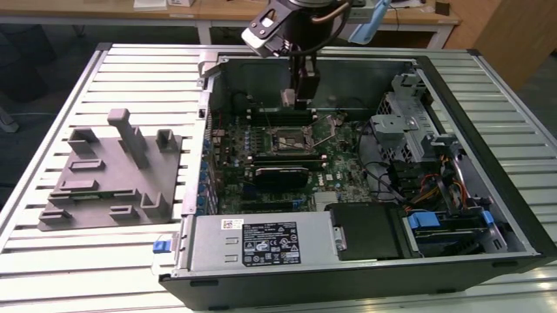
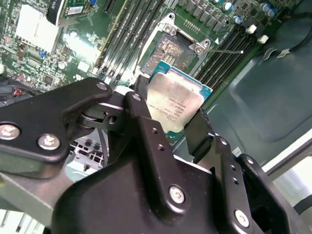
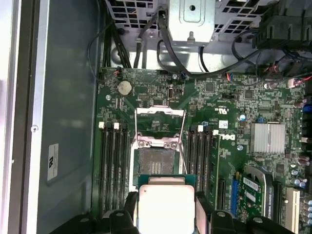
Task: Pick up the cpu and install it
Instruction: 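Place the cpu into insertion slot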
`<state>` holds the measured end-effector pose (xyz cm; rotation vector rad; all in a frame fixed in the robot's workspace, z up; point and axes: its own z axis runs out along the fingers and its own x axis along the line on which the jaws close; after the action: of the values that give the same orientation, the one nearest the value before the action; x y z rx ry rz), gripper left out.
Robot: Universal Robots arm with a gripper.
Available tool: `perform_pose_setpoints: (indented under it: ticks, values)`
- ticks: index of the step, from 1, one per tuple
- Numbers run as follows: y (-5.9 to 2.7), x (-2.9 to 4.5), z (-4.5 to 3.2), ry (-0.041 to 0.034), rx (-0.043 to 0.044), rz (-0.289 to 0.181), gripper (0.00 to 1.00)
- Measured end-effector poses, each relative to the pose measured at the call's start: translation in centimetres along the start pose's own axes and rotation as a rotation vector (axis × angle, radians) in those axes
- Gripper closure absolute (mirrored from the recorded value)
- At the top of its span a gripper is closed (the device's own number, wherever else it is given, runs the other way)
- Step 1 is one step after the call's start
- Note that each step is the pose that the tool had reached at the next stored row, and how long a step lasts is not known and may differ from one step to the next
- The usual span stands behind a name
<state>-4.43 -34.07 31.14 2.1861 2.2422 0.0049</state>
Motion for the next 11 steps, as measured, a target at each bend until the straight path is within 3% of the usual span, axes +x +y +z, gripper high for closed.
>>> perform_pose_setpoints:
  ticks: [7, 11]
  values:
    - [0.01, 0.65, 0.99, 0.0, -0.0039, 0.003, 0.46]
    - [0.01, 0.69, 1.25, -0.0007, -0.0198, 0.005, 0.46]
